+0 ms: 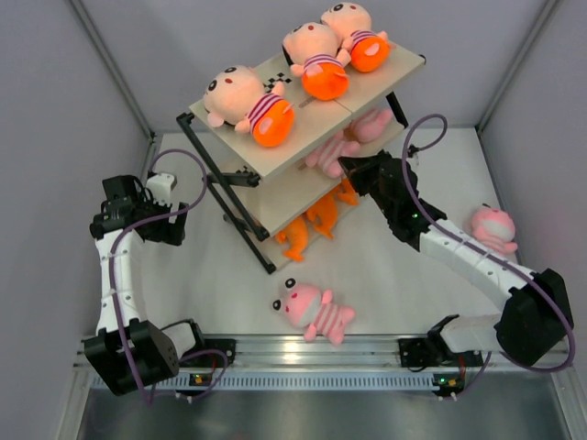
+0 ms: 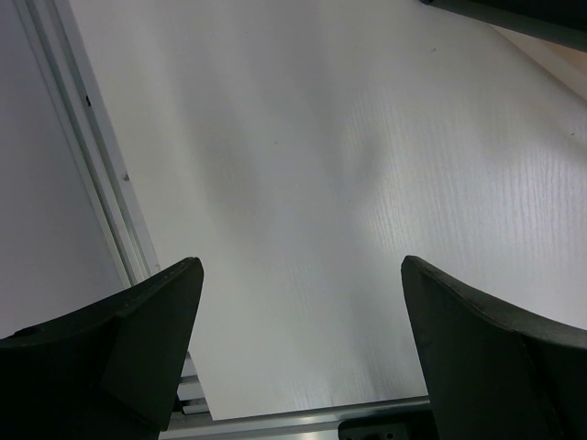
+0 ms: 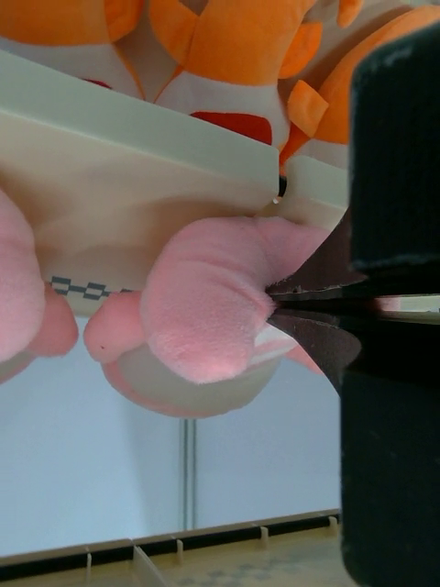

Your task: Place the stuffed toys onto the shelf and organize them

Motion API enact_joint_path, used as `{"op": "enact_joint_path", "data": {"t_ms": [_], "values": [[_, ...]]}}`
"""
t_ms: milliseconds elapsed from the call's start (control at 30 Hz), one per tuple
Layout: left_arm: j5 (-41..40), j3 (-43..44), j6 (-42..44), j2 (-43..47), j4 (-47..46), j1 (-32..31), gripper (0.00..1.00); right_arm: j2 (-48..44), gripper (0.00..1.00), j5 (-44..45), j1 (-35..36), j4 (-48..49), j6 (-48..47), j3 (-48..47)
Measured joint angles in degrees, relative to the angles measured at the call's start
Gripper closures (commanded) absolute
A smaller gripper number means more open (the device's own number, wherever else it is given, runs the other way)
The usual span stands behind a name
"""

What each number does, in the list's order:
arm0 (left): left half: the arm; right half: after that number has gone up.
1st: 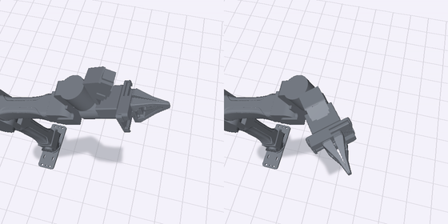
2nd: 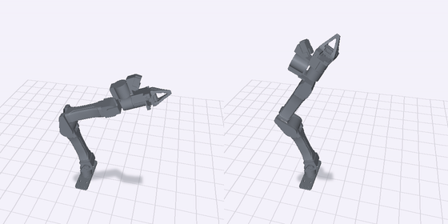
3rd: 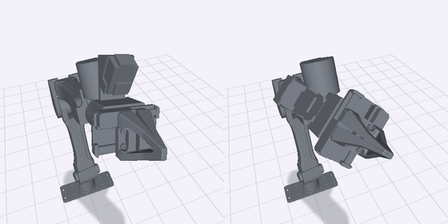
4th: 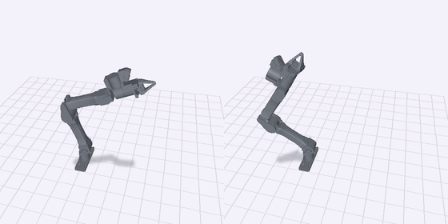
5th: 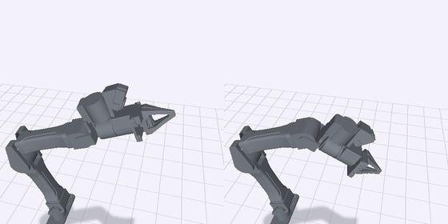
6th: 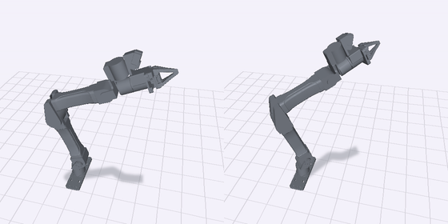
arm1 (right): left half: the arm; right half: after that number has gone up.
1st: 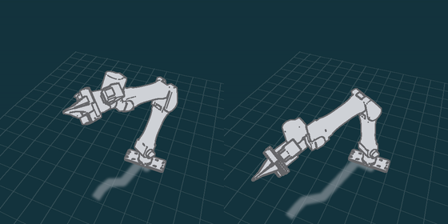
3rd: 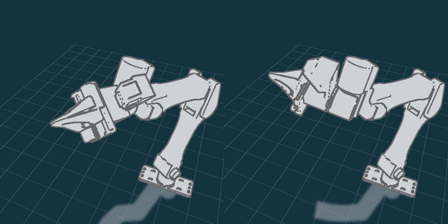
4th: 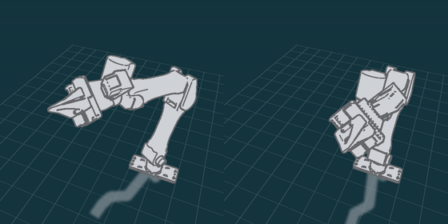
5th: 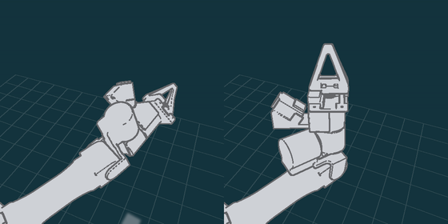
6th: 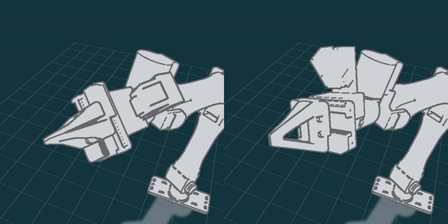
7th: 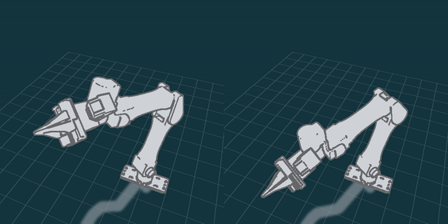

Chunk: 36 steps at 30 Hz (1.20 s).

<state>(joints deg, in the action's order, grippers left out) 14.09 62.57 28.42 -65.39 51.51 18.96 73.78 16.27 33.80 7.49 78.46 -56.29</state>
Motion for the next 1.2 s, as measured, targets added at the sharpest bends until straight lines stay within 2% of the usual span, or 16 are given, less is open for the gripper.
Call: {"op": "enact_joint_path", "data": {"t_ms": [467, 500, 600, 700, 833, 967, 1033, 1133, 1200], "values": [[0.0, 0.0, 0.0, 0.0, 0.0, 0.0, 0.05, 1.9, 0.98, 1.5, -2.1, -0.4, 1.5, -1.6], [0.0, 0.0, 0.0, 0.0, 0.0, 0.0, 0.05, 1.9, 0.85, 1.5, -2.3, -0.4, 1.4, -1.6], [0.0, 0.0, 0.0, 0.0, 0.0, 0.0, 0.05, 1.9, 0.57, 1.7, -2.8, -0.7, 0.8, -1.8], [0.0, 0.0, 0.0, 0.0, 0.0, 0.0, 0.05, 1.5, 0.47, 1.7, -3.3, -1.2, -0.3, -1.9], [0.0, 0.0, 0.0, 0.0, 0.0, 0.0, 0.05, -0.4, 0.39, 1.3, -4.2, -3.3, -3.2, -1.9], [0.0, 0.0, 0.1, 0.0, 0.0, 0.0, 0.05, -4.1, 0.29, -0.1, -4.8, -8.8, -9.5, -3.4], [0.0, 0.0, 0.1, 0.0, 0.0, 0.0, 0.05, -5.8, 0.2, -1.3, -5.5, -13.1, -15.2, -5.6], [0.0, 0.0, 0.1, 0.0, 0.0, 0.0, 0.05, -7.0, 0.17, -5.1, -10.7, -22.6, -25.1, -10.5], [0.0, 0.0, 0.2, 0.0, 0.0, 0.0, 0.05, -8.2, 0.18, -9.0, -18.0, -25.6, -29.7, -9.2]]}}
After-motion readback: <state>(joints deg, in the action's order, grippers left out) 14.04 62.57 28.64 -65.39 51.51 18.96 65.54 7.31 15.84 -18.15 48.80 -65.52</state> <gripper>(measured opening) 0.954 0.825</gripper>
